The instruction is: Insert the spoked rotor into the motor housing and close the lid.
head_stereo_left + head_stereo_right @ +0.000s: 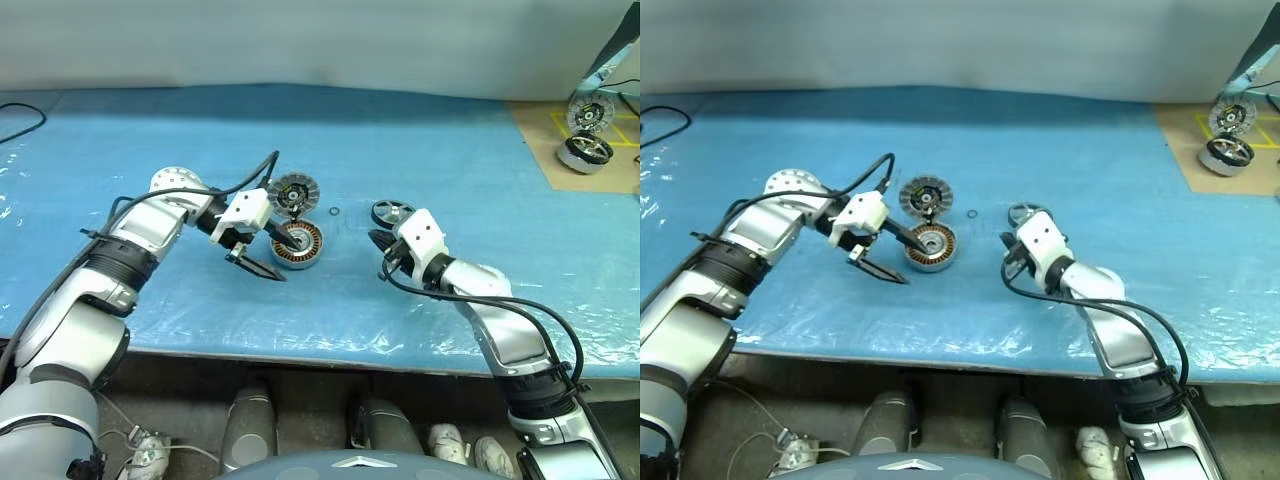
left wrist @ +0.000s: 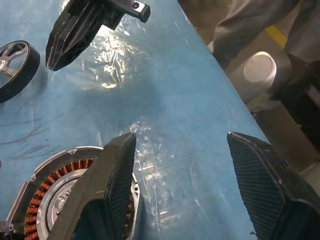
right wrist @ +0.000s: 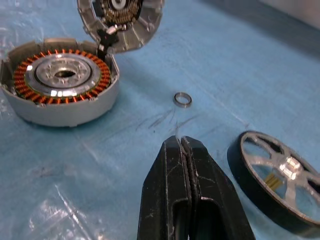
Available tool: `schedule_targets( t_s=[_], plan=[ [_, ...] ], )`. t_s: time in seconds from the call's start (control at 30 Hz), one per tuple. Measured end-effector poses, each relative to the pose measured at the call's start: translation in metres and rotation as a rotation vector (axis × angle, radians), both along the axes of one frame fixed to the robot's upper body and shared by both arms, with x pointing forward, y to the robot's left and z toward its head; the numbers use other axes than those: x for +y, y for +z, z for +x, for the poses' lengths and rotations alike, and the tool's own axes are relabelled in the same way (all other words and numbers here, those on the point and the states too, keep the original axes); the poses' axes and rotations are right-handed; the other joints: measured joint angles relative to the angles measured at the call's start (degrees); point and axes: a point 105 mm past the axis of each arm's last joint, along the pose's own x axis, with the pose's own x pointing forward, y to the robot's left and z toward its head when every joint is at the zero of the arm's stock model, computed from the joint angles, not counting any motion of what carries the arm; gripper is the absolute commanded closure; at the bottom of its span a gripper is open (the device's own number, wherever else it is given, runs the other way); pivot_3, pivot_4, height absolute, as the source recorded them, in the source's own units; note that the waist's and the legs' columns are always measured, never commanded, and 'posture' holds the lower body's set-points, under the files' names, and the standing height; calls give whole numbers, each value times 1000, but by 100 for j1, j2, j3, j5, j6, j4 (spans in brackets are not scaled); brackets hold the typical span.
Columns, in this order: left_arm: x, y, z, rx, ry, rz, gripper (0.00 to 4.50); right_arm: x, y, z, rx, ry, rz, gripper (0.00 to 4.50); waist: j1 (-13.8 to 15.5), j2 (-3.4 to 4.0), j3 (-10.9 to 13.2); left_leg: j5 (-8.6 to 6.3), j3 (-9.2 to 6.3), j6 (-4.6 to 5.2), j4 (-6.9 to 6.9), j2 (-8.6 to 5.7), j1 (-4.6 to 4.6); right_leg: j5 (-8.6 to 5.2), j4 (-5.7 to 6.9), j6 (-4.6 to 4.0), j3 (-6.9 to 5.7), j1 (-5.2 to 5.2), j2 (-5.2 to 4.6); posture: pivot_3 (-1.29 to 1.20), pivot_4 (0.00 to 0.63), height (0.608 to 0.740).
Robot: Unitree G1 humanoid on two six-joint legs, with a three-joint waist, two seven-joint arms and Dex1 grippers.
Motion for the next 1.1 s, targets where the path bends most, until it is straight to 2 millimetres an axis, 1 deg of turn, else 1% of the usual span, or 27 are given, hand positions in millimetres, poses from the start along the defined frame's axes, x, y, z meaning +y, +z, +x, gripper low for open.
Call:
schedule_targets(
  t_s=[0.07,0.13,0.2,0.27,0.33,0.4,0.47,0.57,0.67,0.73,0.9,1.0,1.1],
  plan=[
    [3,7,5,-1,56,-57,1474,3,12,16,-49,-16,2,4500,-13,1,1,0,5,0,14,0,-5,0,15,-1,0,-5,0,0,150,740],
    [2,19,15,10,152,-169,1474,3,23,40,-112,-91,9,4500,-39,1,1,0,24,-1,29,0,-6,-4,35,-7,2,-9,-1,0,150,740],
    [5,26,19,36,230,-259,1523,6,25,54,-142,-130,21,4121,-46,1,1,0,36,-1,33,1,-5,-11,36,-18,3,-6,-1,0,150,740],
    [7,29,20,123,311,-391,1523,13,20,68,-142,-161,34,3594,-98,2,0,0,38,-1,39,0,-13,-9,40,-16,5,-13,-1,0,150,740],
    [10,30,16,231,382,-499,1523,24,12,80,-137,-184,34,2902,-142,2,0,1,38,0,48,-2,-43,-5,54,-9,5,-42,0,0,150,740],
    [18,32,12,316,446,-571,1523,34,4,88,-124,-180,29,2165,-170,2,0,3,33,4,74,1,-83,-6,73,-12,2,-80,17,0,150,740],
    [28,33,10,352,507,-610,1523,41,-4,93,-110,-168,18,1505,-177,2,1,6,26,8,82,9,-94,-6,78,-13,-4,-85,28,0,150,740],
    [45,23,5,344,594,-595,1523,51,-7,101,-111,-161,5,1505,-222,4,1,1,25,1,89,9,-95,-5,80,-13,-3,-85,26,0,150,740],
    [53,10,1,369,657,-581,1523,60,1,108,-139,-147,5,1505,-232,3,2,1,21,2,100,10,-101,-5,83,-14,-4,-83,26,0,150,740],
    [54,6,-3,367,667,-568,1523,70,3,109,-137,-123,13,1505,-246,3,1,2,19,2,102,10,-100,-5,88,-14,-4,-82,26,0,150,740],
    [54,-5,-14,361,686,-530,1523,90,-10,102,-93,-38,34,1505,-270,3,2,2,16,4,105,14,-104,-5,88,-15,-7,-82,27,0,150,740],
    [56,-6,-15,336,690,-503,1523,92,-10,101,-96,-25,37,1505,-268,3,2,4,14,7,112,15,-104,-6,95,-16,-10,-82,27,0,150,740],
    [56,-4,-16,318,682,-495,1523,88,-13,102,-99,-40,23,1505,-268,3,2,2,14,5,125,15,-104,-15,106,-31,-9,-81,26,0,150,740]
  ],
)
